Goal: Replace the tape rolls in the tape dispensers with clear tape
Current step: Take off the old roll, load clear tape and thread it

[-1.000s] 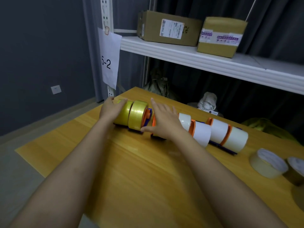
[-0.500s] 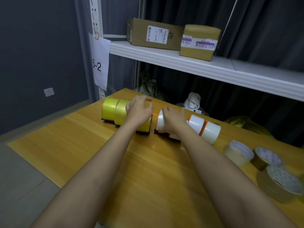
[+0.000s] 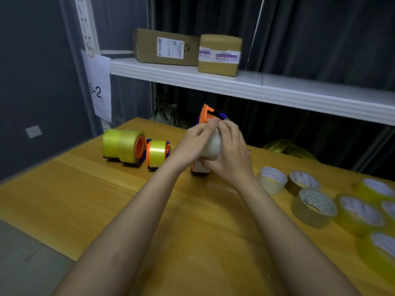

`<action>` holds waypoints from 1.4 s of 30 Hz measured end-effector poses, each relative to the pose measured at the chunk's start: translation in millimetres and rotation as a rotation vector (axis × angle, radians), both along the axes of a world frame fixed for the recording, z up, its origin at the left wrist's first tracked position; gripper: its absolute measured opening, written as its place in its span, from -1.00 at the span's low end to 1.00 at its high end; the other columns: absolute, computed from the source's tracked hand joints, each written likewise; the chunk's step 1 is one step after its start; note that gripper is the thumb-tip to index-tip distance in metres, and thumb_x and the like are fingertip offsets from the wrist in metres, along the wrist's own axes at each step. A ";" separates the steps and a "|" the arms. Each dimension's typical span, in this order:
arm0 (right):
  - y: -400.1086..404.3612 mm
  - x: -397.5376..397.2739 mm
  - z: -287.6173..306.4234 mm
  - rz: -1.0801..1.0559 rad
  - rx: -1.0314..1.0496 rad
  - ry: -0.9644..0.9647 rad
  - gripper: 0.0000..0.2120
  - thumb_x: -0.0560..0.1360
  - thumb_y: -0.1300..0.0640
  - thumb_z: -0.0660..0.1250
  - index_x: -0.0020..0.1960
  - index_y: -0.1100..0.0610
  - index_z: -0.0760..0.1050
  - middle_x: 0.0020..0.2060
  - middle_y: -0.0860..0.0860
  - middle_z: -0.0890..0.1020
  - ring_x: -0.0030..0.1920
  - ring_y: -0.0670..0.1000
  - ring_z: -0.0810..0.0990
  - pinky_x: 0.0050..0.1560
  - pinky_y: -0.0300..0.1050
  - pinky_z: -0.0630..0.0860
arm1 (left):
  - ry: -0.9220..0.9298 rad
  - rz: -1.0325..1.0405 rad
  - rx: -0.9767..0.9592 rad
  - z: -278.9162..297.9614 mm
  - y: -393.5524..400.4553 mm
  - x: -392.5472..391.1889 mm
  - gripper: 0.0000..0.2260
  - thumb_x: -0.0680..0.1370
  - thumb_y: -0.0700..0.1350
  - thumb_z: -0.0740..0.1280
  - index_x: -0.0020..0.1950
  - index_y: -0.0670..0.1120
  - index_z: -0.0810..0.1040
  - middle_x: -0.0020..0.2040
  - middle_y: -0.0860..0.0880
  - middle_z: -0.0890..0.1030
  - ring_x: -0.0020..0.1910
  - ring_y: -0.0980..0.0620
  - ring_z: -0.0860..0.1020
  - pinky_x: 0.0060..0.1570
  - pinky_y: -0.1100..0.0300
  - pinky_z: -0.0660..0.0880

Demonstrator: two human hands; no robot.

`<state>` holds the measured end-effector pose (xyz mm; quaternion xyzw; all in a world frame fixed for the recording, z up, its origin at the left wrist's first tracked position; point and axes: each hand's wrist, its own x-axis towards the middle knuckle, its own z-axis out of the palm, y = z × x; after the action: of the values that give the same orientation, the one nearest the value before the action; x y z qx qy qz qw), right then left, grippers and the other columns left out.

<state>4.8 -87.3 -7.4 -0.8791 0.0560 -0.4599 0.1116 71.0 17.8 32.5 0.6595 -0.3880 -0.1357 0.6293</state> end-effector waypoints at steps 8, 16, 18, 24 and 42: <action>-18.4 -86.7 -2.9 0.094 0.282 -0.166 -0.40 0.48 -0.18 0.25 0.41 0.11 0.31 0.28 0.02 0.38 0.30 0.00 0.38 0.31 -0.16 0.35 | 0.049 -0.126 -0.050 -5.2 -16.1 -49.7 -0.57 0.62 0.06 0.16 0.07 -0.32 0.54 -0.11 -0.31 0.58 -0.14 -0.15 0.56 -0.11 0.06 0.46; -31.0 -122.5 -18.6 -0.053 0.129 0.071 -0.57 0.45 -0.08 0.13 0.22 0.00 0.56 0.06 -0.19 0.49 0.12 -0.12 0.29 0.06 -0.16 0.14 | 0.096 -0.093 0.149 -23.7 -25.1 -61.9 -0.61 0.58 0.08 0.25 -0.16 -0.24 0.58 -0.36 -0.09 0.56 -0.40 0.04 0.53 -0.27 0.17 0.45; -34.4 -129.2 -21.5 0.059 0.241 0.268 -0.50 0.45 -0.15 0.15 0.31 -0.01 0.49 0.08 -0.19 0.48 0.13 -0.11 0.33 0.15 -0.12 0.23 | 0.112 -0.080 0.266 -29.3 -28.1 -60.4 -0.55 0.58 0.18 0.19 -0.15 -0.20 0.57 -0.34 -0.12 0.56 -0.39 0.00 0.54 -0.24 0.11 0.47; -41.8 -131.4 -45.9 0.195 0.546 0.465 -0.56 0.47 0.08 0.45 0.31 -0.04 0.44 0.04 -0.12 0.45 0.04 -0.13 0.47 0.00 -0.37 0.35 | 0.051 0.002 0.377 -56.1 -37.7 -57.0 -0.40 0.60 0.24 0.04 -0.01 -0.25 0.62 -0.14 -0.20 0.63 -0.10 -0.13 0.58 0.05 -0.04 0.46; -39.3 -125.6 -81.0 -0.056 0.367 0.450 -0.42 0.48 -0.15 0.37 0.45 -0.16 0.29 0.17 -0.23 0.33 0.23 -0.13 0.17 0.19 -0.12 0.10 | -0.299 0.073 -0.106 -135.3 -36.2 -55.3 -0.74 0.59 0.00 0.17 0.12 -0.10 0.55 0.03 -0.01 0.57 0.04 0.27 0.49 0.03 0.42 0.37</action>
<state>-120.8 -126.6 -88.4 -0.9223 0.1857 -0.2384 0.2408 15.6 -18.5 -102.7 0.6517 -0.4597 0.0075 0.6032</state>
